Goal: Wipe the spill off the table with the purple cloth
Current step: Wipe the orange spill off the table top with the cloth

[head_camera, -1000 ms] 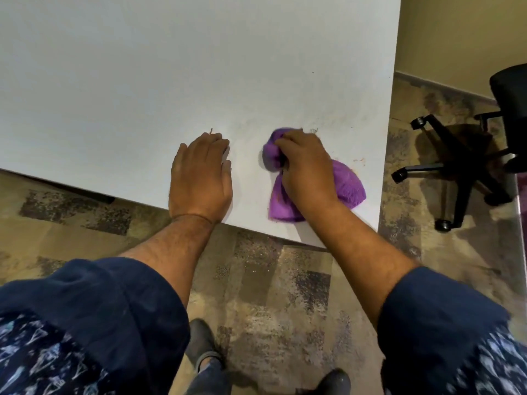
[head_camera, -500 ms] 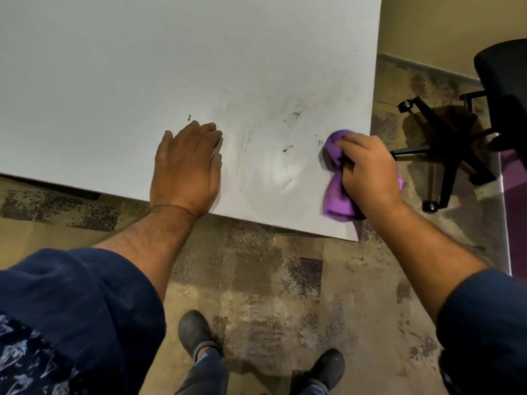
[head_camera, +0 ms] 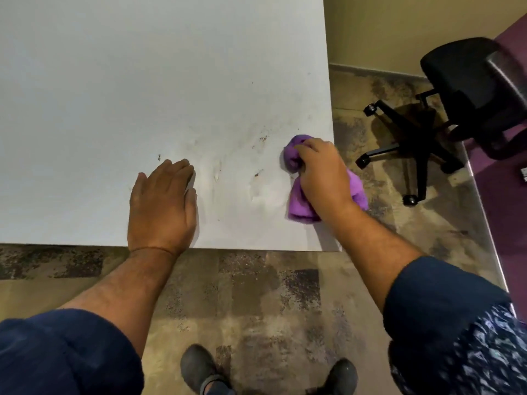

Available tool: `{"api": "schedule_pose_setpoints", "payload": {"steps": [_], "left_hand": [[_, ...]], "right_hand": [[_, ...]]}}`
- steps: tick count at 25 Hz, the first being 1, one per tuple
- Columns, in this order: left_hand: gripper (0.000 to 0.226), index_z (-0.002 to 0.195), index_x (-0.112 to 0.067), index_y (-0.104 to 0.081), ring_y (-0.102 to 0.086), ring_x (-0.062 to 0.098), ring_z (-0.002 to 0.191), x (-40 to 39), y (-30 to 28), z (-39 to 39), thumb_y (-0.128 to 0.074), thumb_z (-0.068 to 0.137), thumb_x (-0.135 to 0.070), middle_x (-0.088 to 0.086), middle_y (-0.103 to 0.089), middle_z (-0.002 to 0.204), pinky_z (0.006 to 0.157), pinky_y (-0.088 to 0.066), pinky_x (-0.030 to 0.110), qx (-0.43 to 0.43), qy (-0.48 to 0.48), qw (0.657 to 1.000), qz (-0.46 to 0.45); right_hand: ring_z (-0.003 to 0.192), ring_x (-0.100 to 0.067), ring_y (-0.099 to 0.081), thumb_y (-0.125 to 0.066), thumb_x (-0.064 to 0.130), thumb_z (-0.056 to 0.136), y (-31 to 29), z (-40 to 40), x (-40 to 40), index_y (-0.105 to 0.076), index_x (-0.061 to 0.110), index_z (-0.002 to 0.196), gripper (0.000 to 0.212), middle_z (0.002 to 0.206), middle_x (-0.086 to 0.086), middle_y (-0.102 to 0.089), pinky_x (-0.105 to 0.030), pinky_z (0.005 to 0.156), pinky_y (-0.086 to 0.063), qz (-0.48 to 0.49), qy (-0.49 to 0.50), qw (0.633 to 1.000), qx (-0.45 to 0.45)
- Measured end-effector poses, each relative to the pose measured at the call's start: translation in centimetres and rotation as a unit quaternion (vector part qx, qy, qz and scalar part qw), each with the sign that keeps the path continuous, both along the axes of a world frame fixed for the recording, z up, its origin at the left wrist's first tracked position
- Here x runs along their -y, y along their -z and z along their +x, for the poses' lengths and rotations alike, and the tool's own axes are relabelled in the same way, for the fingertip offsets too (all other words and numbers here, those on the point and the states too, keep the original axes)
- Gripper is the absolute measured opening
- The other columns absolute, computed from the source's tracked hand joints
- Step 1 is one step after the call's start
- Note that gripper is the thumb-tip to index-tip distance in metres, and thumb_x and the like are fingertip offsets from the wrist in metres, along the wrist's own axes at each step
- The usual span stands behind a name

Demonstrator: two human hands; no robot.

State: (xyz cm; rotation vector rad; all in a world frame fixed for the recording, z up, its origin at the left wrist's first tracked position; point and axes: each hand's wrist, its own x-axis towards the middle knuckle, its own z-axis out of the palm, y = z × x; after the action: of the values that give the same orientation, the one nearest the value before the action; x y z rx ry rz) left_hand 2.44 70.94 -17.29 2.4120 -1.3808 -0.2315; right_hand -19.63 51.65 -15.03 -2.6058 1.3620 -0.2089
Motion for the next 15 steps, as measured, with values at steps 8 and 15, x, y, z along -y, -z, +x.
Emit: {"api": "schedule_pose_setpoints", "payload": {"steps": [8,15], "left_hand": [[0.042,0.148,-0.016,-0.057,-0.041,0.029,0.155,-0.1,-0.3,0.0,-0.048,0.107,-0.022,0.003,-0.055,0.158,0.13,-0.022,0.058,-0.003,0.006,1.0,0.004],[0.041,0.147,-0.014,-0.058,-0.041,0.03,0.155,-0.1,0.0,-0.2,-0.051,0.106,-0.021,0.005,-0.055,0.159,0.129,-0.023,0.059,-0.004,0.008,1.0,-0.016]], "right_hand": [[0.109,-0.032,-0.062,-0.068,-0.006,0.086,0.2,-0.8,-8.0,-0.076,0.008,0.119,0.036,0.122,-0.009,-0.073,-0.039,0.084,-0.055,0.025,0.022,0.999,0.022],[0.117,-0.028,-0.058,-0.049,-0.004,0.097,1.0,1.3,0.7,-0.075,0.005,0.121,0.036,0.128,-0.011,-0.07,-0.033,0.095,-0.047,-0.038,0.147,0.988,-0.002]]}}
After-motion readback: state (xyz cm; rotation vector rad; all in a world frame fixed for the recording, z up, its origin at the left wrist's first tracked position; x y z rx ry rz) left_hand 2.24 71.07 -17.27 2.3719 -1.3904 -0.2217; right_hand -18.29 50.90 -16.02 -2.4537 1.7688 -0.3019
